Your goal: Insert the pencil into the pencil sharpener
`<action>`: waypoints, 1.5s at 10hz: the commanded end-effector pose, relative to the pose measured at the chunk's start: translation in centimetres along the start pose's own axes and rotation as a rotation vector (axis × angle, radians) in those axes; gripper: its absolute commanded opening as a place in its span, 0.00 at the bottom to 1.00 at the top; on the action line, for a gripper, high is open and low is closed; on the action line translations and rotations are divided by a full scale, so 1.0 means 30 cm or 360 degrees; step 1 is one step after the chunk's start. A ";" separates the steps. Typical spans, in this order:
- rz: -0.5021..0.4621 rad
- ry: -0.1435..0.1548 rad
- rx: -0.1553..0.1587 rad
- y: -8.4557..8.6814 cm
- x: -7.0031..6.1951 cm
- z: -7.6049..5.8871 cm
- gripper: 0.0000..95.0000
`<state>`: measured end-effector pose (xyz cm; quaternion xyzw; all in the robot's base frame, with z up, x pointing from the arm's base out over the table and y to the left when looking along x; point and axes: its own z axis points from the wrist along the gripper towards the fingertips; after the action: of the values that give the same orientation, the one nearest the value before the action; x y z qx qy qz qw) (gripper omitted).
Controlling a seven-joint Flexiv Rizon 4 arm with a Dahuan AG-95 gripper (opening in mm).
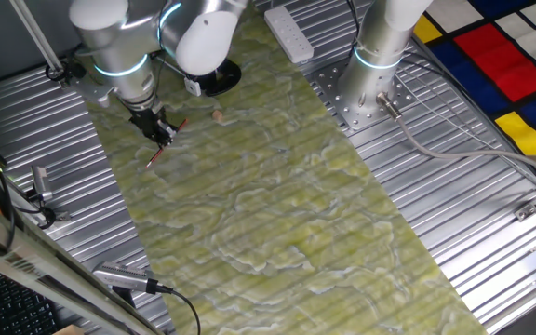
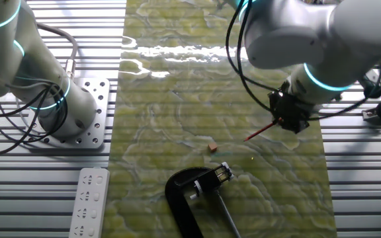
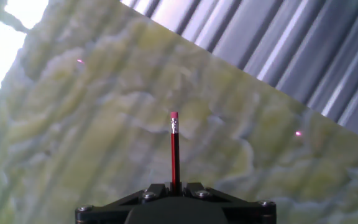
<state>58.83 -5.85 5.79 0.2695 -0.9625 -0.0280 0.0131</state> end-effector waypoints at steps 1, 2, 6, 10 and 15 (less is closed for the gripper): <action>-0.0020 -0.0013 -0.0001 -0.009 0.027 0.004 0.00; -0.0027 -0.0010 0.0005 -0.009 0.027 0.004 0.00; -0.0012 -0.0017 0.0002 -0.010 0.025 0.003 0.00; 0.0055 0.0022 0.0050 -0.010 0.025 0.003 0.00; 0.0082 0.0013 0.0053 -0.010 0.025 0.003 0.00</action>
<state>58.24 -6.52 5.76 0.2412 -0.9703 -0.0113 0.0112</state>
